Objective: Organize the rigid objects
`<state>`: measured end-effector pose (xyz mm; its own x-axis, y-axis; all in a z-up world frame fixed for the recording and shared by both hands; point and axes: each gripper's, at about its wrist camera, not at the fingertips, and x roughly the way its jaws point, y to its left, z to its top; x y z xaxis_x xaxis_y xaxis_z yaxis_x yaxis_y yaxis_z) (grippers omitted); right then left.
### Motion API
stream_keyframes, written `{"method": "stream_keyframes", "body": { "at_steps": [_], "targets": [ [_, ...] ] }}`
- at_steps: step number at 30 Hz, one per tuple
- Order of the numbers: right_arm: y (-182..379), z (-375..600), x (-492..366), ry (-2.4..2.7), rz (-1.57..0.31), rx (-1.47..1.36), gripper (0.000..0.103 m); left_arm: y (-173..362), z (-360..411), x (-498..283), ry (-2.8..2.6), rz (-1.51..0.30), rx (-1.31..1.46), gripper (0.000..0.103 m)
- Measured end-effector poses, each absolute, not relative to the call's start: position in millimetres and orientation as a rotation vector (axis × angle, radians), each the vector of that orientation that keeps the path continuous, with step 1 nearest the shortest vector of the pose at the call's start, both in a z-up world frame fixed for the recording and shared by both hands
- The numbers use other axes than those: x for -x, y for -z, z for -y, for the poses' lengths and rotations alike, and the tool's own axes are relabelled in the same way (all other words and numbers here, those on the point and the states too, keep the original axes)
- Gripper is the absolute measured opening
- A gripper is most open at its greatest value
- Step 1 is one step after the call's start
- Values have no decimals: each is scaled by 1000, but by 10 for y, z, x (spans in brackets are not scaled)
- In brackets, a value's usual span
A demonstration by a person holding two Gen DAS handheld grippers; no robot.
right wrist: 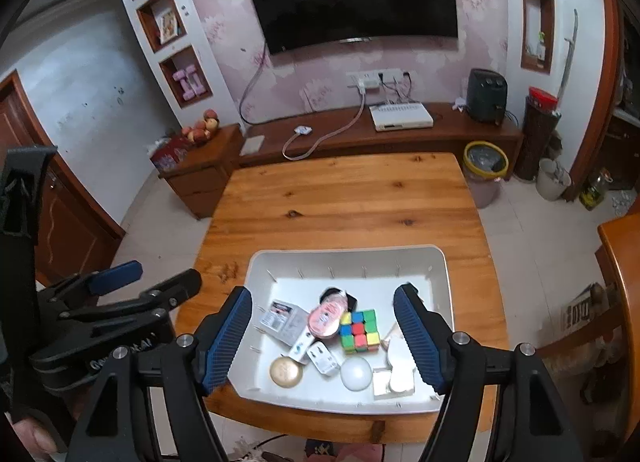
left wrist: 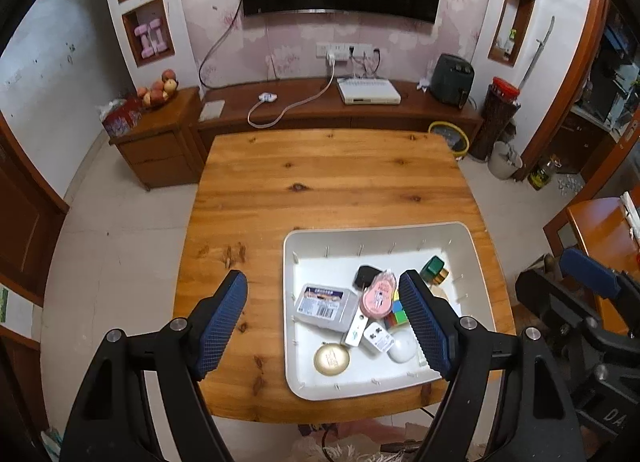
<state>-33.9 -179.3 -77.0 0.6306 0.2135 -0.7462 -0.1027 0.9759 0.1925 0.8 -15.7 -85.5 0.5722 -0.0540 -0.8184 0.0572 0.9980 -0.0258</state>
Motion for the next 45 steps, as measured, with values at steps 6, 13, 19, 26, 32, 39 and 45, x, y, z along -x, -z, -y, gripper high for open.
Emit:
{"method": "stream_keyframes", "body": {
  "at_steps": [6,13,19,26,32,39,45],
  "targets": [
    [618,1702,397,-188,-807,-100,78,818,168,29,53,-936,-17,82],
    [646,1691,393,-183,-817,-95,78,797,172,72,36,-922,-20,82],
    [627,1678,419,-177,-805,-78,78,777,173,99,28,-912,-18,82],
    [612,1696,433,-163,-804,-76,79,766,186,110,26,-909,-18,83],
    [603,1694,445,-154,-807,-74,79,753,172,110,29,-912,-14,83],
    [597,1703,454,-148,-802,-71,79,761,184,117,35,-913,-17,83],
    [595,1730,465,-144,-804,-72,79,783,218,140,40,-921,-22,83]
  ]
}}
